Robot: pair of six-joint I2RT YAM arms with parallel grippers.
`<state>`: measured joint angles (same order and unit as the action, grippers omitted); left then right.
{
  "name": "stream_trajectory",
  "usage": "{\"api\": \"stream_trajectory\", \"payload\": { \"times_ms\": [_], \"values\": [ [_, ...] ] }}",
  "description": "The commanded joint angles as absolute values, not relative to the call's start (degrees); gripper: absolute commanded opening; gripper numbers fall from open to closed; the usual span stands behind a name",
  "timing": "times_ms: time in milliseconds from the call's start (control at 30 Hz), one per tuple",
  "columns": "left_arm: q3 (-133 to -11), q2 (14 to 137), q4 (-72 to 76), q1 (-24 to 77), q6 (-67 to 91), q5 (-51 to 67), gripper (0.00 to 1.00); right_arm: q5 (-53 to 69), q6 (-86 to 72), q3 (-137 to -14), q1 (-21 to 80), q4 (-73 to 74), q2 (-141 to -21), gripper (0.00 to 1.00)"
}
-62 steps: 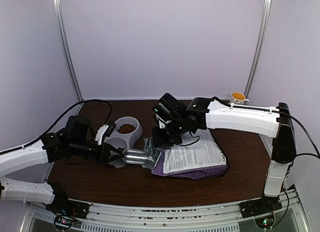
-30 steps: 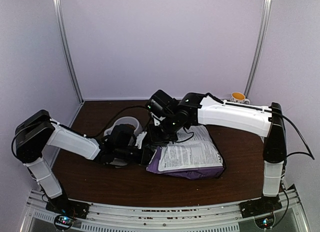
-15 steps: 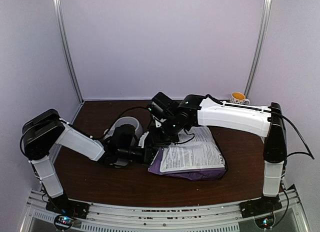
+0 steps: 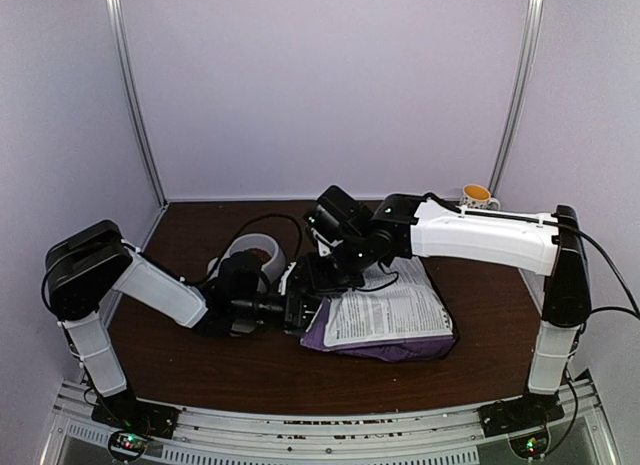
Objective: Serve the pet food
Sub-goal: Collect the pet food from the pet food bag.
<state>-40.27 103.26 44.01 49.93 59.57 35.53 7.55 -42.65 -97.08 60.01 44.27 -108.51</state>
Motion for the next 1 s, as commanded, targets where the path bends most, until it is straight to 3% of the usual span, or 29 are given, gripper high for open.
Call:
{"api": "stream_trajectory", "payload": {
  "times_ms": [0, 967],
  "values": [
    [-39.1, 104.0, 52.0, 50.3, 63.1, 38.2, 0.00, 8.3, -42.7, -96.4, 59.7, 40.4, -104.6, 0.00],
    [-34.0, 96.4, 54.1, 50.1, 67.6, 37.7, 0.00, 7.1, -43.1, -88.6, 57.6, 39.1, -99.8, 0.00]
  ]
}}
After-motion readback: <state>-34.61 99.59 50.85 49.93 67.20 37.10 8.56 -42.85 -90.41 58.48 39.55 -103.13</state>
